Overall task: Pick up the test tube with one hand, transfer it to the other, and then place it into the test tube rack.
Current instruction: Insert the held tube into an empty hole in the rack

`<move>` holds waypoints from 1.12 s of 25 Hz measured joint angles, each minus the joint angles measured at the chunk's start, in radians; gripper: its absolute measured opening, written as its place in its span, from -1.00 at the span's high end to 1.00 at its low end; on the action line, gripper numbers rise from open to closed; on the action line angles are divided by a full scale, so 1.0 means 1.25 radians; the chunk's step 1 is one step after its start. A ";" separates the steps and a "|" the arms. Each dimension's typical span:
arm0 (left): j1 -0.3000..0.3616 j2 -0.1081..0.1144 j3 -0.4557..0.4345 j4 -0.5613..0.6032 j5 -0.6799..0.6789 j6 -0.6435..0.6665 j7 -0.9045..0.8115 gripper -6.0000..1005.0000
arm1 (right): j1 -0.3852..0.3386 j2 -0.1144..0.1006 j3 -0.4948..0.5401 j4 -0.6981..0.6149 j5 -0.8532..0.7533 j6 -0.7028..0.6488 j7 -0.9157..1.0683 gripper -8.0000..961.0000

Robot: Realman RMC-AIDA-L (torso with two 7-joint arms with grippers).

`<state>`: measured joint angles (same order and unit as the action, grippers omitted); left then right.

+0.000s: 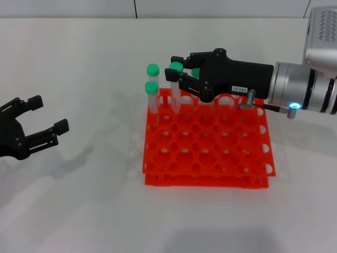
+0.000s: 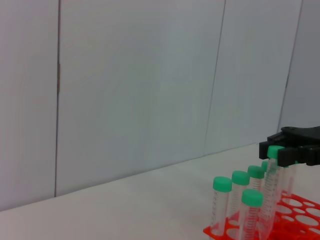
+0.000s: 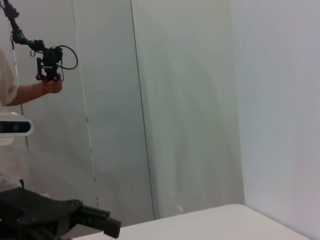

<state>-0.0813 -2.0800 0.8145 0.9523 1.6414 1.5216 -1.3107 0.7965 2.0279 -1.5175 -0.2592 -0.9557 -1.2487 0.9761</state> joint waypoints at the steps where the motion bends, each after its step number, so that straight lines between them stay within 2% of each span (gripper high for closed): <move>1: 0.000 0.000 0.000 0.000 0.000 0.000 0.001 -0.74 | 0.000 0.000 -0.003 0.000 0.000 0.002 0.000 0.15; 15: -0.013 0.000 0.000 -0.020 0.000 -0.004 0.010 -0.74 | -0.006 0.000 -0.055 -0.002 0.012 0.048 0.006 0.12; 28: -0.028 0.001 0.000 -0.021 0.016 -0.006 0.006 -0.74 | -0.019 0.000 -0.066 -0.032 0.012 0.068 0.010 0.09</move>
<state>-0.1169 -2.0788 0.8145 0.9264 1.6614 1.5139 -1.3027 0.7728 2.0279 -1.6000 -0.2989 -0.9403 -1.1641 0.9890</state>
